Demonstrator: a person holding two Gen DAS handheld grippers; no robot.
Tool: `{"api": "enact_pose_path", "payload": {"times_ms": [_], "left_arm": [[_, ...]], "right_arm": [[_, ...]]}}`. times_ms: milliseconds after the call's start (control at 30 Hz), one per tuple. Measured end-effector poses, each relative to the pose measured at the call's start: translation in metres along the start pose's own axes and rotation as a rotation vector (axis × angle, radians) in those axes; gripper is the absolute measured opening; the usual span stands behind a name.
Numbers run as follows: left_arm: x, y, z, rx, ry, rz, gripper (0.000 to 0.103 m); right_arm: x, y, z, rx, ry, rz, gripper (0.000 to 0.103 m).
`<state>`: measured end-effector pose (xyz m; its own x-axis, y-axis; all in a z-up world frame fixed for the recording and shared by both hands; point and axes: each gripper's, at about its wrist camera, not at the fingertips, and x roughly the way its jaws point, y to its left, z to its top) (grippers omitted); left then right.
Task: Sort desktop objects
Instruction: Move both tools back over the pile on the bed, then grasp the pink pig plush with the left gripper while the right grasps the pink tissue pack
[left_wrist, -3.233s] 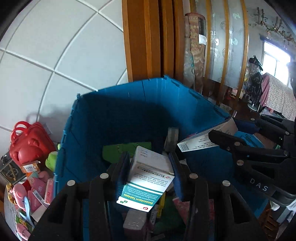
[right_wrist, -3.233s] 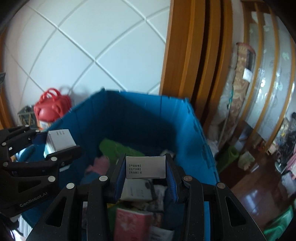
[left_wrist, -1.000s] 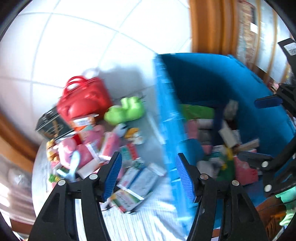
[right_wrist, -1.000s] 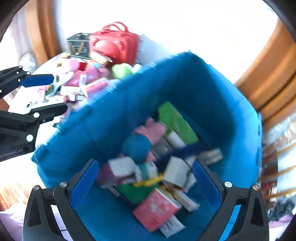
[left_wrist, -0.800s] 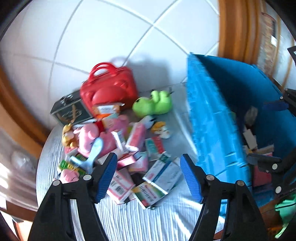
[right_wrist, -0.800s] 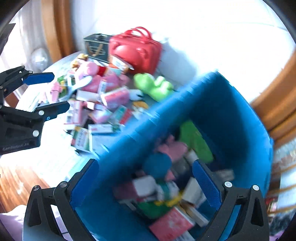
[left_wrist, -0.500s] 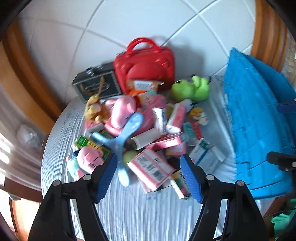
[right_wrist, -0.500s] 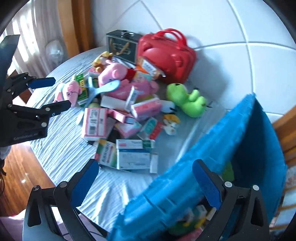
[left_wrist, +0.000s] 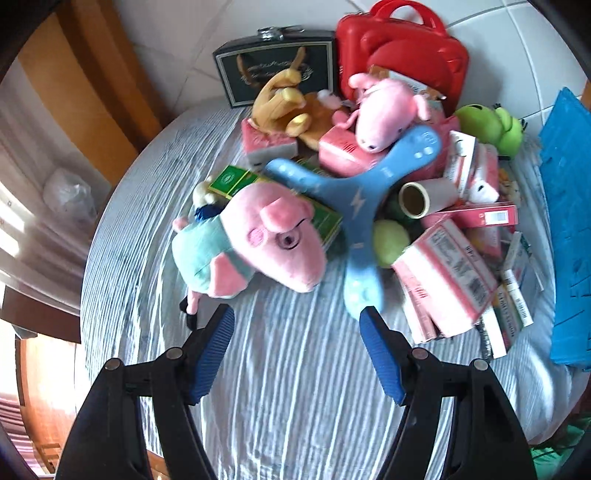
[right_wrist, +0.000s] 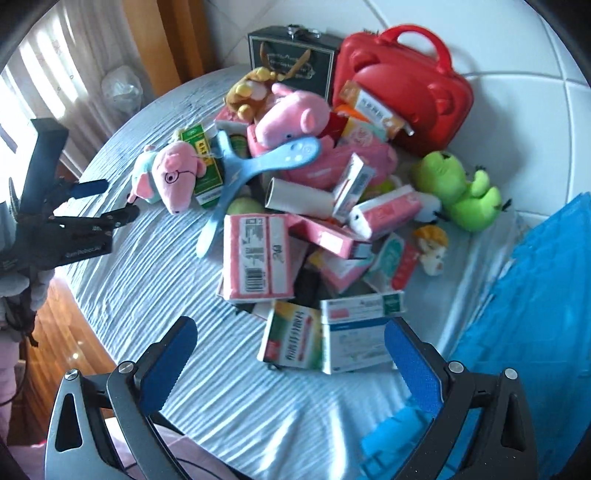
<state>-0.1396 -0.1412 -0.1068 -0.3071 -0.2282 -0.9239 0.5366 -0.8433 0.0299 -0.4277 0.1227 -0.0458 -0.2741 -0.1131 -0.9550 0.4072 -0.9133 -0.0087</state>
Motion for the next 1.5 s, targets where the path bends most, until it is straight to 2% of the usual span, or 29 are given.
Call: {"api": "enact_pose_path", "payload": {"times_ms": [100, 267, 467, 567, 733, 900, 967, 1000, 1133, 1233, 1367, 1433, 1500], "left_arm": [[0.020, 0.043, -0.007, -0.049, 0.030, 0.034, 0.070], [0.039, 0.101, -0.010, -0.093, 0.032, 0.085, 0.070], [0.060, 0.126, -0.007, -0.078, 0.035, 0.066, 0.070], [0.063, 0.119, 0.002, -0.045, 0.002, 0.024, 0.070], [0.073, 0.088, 0.020, 0.134, -0.068, 0.009, 0.070], [0.103, 0.065, 0.038, 0.301, -0.080, 0.020, 0.070], [0.117, 0.059, 0.047, 0.352, -0.057, 0.005, 0.070], [0.121, 0.057, 0.051, 0.366, -0.052, -0.003, 0.074], [0.135, 0.055, 0.068, 0.430, -0.018, -0.017, 0.101], [0.147, 0.056, 0.079, 0.441, 0.042, -0.063, 0.103], [0.158, 0.050, 0.081, 0.490, 0.130, -0.091, 0.103], [0.166, 0.042, 0.076, 0.528, 0.161, -0.039, 0.103], [0.172, 0.032, 0.072, 0.565, 0.146, 0.044, 0.102]], "right_arm": [[0.032, 0.006, 0.000, 0.021, 0.035, -0.040, 0.103], [0.075, 0.016, 0.003, 0.074, 0.073, -0.033, 0.103], [0.105, 0.031, 0.014, 0.107, 0.080, -0.042, 0.103], [0.115, 0.031, 0.021, 0.139, 0.085, -0.051, 0.103], [0.129, 0.028, 0.030, 0.209, 0.096, -0.045, 0.103], [0.141, 0.030, 0.034, 0.241, 0.113, -0.056, 0.103], [0.145, 0.031, 0.036, 0.256, 0.121, -0.055, 0.103], [0.147, 0.032, 0.038, 0.262, 0.125, -0.057, 0.103], [0.159, 0.033, 0.042, 0.266, 0.157, -0.065, 0.103], [0.170, 0.028, 0.045, 0.280, 0.198, -0.083, 0.103], [0.183, 0.025, 0.049, 0.282, 0.249, -0.050, 0.103], [0.187, 0.026, 0.052, 0.274, 0.261, -0.060, 0.103], [0.189, 0.027, 0.054, 0.274, 0.263, -0.065, 0.103]]}}
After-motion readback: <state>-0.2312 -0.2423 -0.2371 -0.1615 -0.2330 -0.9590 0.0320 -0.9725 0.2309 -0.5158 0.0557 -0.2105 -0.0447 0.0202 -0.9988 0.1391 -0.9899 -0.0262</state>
